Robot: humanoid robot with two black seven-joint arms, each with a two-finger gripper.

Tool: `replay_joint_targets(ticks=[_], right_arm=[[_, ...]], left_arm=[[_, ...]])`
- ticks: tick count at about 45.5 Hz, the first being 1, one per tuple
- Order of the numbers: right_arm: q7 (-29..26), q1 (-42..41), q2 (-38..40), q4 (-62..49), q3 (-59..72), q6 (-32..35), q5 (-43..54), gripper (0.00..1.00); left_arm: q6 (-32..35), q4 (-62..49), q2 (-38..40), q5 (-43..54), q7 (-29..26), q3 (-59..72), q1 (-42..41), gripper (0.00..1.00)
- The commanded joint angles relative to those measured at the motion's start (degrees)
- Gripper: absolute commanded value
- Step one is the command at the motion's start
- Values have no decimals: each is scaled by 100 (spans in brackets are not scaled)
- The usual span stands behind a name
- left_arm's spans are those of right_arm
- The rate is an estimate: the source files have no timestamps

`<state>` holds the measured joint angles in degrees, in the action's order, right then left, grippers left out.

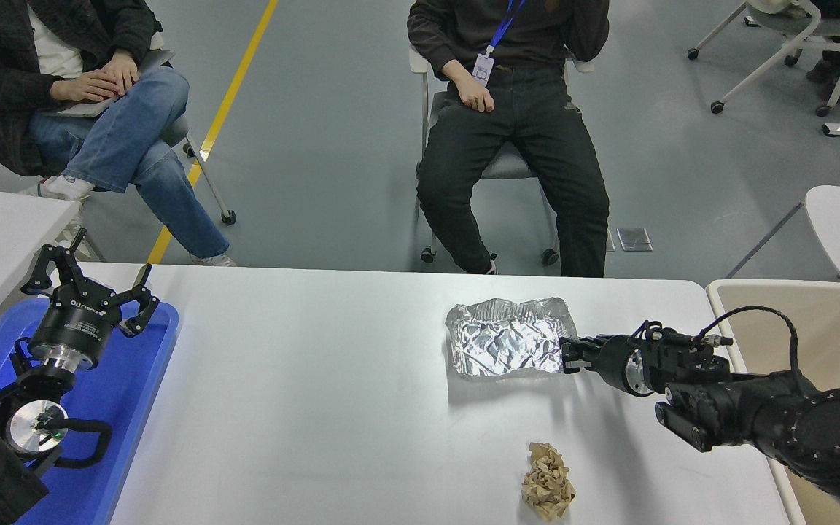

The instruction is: Clean the table surface

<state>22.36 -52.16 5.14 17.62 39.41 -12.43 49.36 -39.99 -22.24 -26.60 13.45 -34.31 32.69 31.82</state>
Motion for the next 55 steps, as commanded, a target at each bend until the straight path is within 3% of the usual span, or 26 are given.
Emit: replay_joint_targets(ticks=[1, 17, 36, 55], right_arm=[[14, -31, -13, -13, -21, 30, -40, 0], [189, -277, 84, 268, -83, 30, -339, 0], [357, -1753, 1402, 2632, -153, 48, -374, 0], [348, -2755, 2448, 3335, -557, 1014, -365, 0]], left_arm=[[0, 0, -3, 0, -5, 0, 0, 100], [0, 0, -3, 0, -5, 0, 0, 100], [0, 0, 5, 0, -5, 0, 0, 100], [0, 0, -3, 0, -5, 0, 0, 100]])
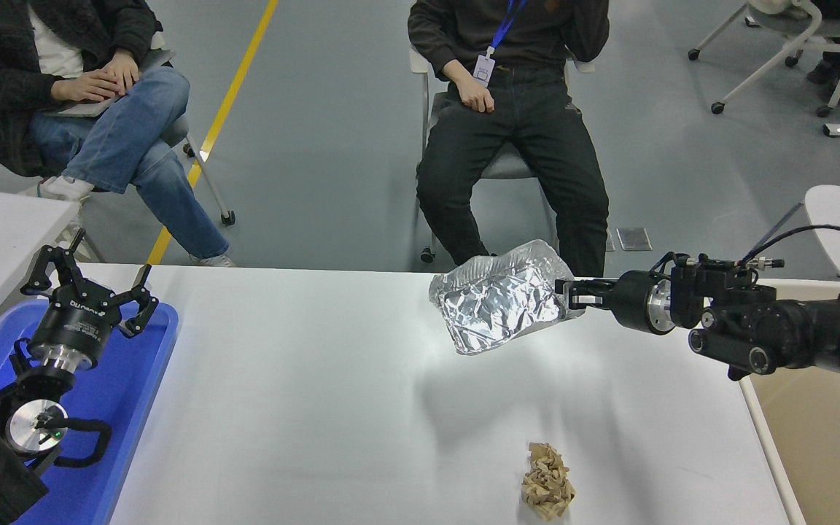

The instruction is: Clean the table surface

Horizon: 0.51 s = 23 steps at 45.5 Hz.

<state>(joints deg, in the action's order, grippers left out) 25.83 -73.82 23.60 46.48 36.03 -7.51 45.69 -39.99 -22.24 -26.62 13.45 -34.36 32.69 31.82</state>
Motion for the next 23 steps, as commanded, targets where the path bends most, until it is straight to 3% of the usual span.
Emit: replay_joint_targets(ticks=[1, 23], right_arm=[[9, -633, 654, 476, -246, 592, 1, 0], [10, -1644, 1401, 555, -492, 1814, 1, 0]], left_arm=[[0, 0, -1, 0, 8, 0, 0, 100], [0, 0, -1, 0, -1, 0, 0, 100]])
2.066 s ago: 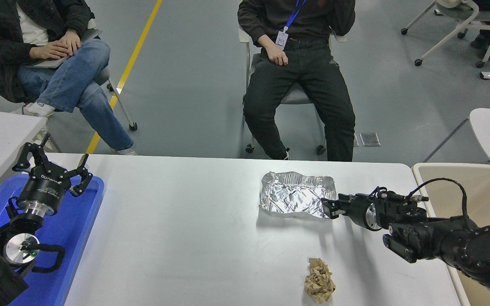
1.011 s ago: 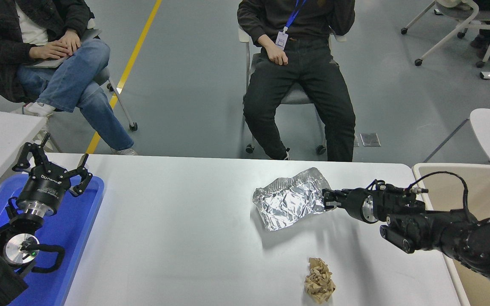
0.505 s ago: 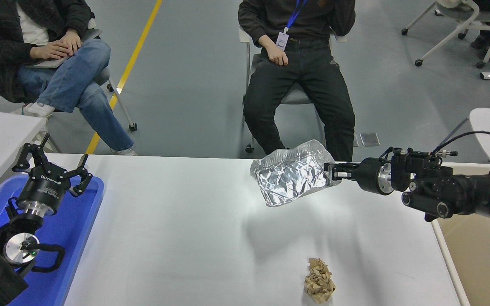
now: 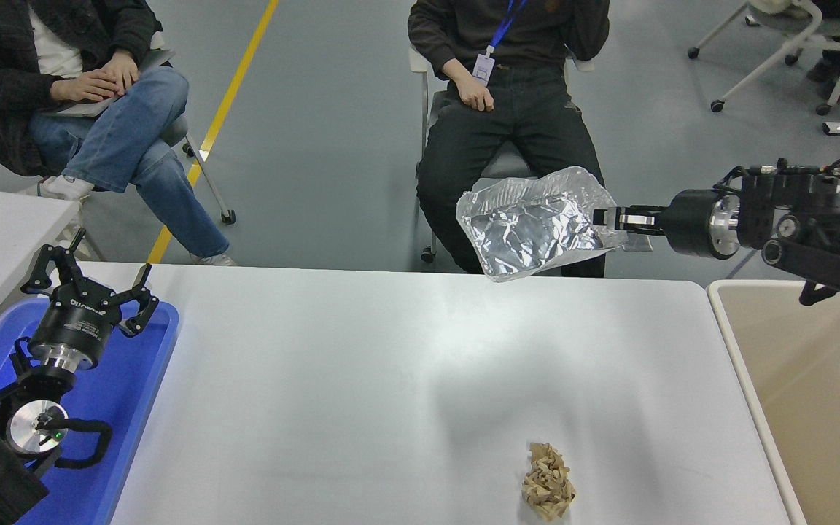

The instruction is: Clean the table surface

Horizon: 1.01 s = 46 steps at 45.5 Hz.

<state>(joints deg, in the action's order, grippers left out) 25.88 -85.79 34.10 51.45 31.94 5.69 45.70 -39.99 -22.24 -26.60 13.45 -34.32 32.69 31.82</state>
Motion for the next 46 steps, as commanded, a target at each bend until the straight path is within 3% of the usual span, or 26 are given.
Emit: replay_joint_targets(ticks=[1, 18, 29, 46], right_arm=[[-4, -465, 369, 67, -82, 503, 0, 0], [-4, -553, 641, -91, -135, 626, -17, 0], [4, -369, 1151, -961, -135, 1004, -457, 0], [-13, 1125, 1204, -3061, -487, 1031, -966, 0]], left_arm=[[0, 0, -3, 0, -5, 0, 0, 100], [0, 0, -3, 0, -5, 0, 0, 100], [0, 0, 6, 0, -5, 0, 0, 100], [0, 0, 5, 0, -5, 0, 0, 100]])
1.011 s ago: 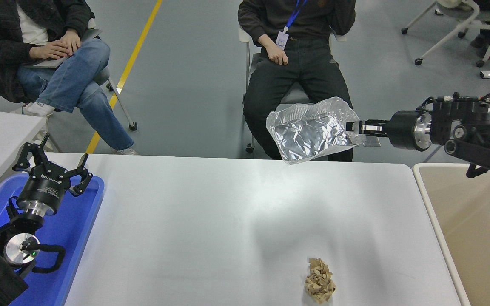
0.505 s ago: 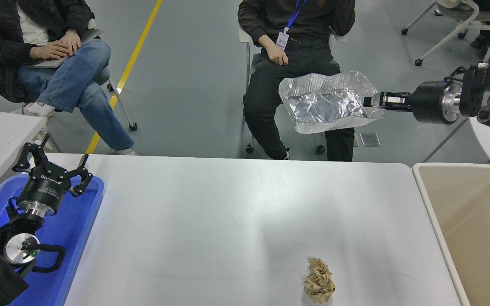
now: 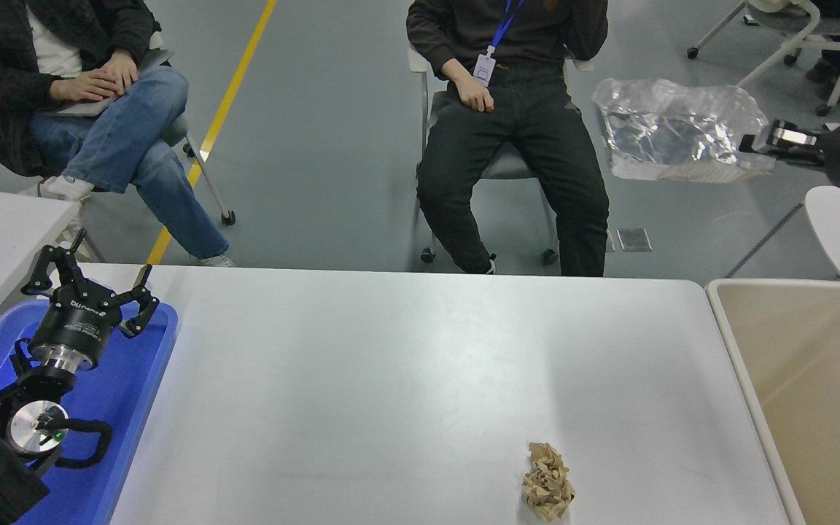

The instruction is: Clean the table surface

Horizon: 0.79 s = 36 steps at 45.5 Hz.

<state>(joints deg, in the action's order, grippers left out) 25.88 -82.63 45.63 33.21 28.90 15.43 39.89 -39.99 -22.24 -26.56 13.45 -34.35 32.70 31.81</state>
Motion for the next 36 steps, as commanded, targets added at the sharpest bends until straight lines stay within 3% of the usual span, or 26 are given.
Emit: replay_joint_targets(ticks=[1, 18, 36], right_arm=[[-12, 897, 42, -1351, -191, 57, -429, 0], [-206, 1987, -81, -2485, -192, 57, -1247, 0], [-1365, 2462, -81, -2890, -332, 4, -1845, 0]], left_arm=[[0, 0, 2, 0, -2, 0, 0, 100], [0, 0, -7, 0, -2, 0, 0, 100], [0, 0, 2, 0, -2, 0, 0, 100]])
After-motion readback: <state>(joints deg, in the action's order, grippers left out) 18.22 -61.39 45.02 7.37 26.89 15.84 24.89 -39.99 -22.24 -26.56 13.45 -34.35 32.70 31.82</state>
